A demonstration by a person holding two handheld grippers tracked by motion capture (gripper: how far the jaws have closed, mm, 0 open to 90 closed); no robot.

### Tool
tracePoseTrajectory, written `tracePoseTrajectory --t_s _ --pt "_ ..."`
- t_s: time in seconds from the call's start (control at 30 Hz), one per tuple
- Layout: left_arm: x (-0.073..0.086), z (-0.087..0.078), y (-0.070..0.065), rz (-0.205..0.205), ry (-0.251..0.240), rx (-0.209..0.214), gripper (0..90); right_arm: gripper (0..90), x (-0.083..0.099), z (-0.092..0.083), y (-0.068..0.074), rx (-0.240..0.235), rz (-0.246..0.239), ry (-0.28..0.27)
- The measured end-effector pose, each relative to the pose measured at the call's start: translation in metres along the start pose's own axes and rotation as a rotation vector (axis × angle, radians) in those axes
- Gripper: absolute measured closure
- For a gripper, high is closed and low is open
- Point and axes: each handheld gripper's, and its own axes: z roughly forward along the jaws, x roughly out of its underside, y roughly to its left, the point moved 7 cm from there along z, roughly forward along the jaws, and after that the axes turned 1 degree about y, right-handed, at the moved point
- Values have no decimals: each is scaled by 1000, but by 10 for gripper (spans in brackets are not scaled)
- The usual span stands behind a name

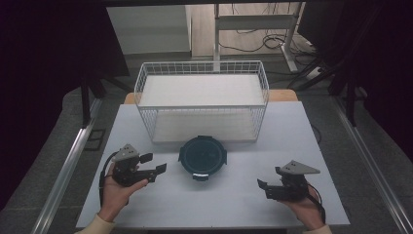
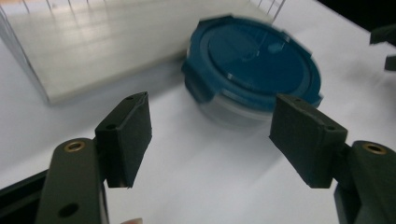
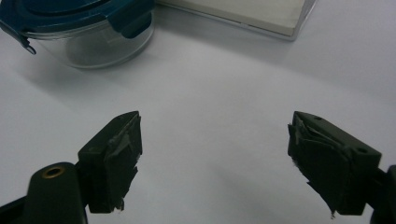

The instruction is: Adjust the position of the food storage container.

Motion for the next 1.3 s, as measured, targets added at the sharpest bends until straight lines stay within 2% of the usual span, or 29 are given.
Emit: tracePoseTrajectory --t_s 0.33,0.57,0.83,1.03,1.27,1.3 --pt "-22 11 -7 41 30 15 305 174 1 2 -2 10 6 12" --pt "-37 17 -4 18 30 14 363 177 3 2 -3 21 0 24" --pt "-49 28 -5 62 21 11 412 176 3 2 -3 25 3 19" --pt "-55 43 1 30 48 -2 413 177 2 4 1 24 -12 18" --pt "-65 62 3 -4 67 26 420 176 3 4 0 27 -16 18" --pt "-66 66 4 -11 70 33 456 176 3 4 1 26 -19 20"
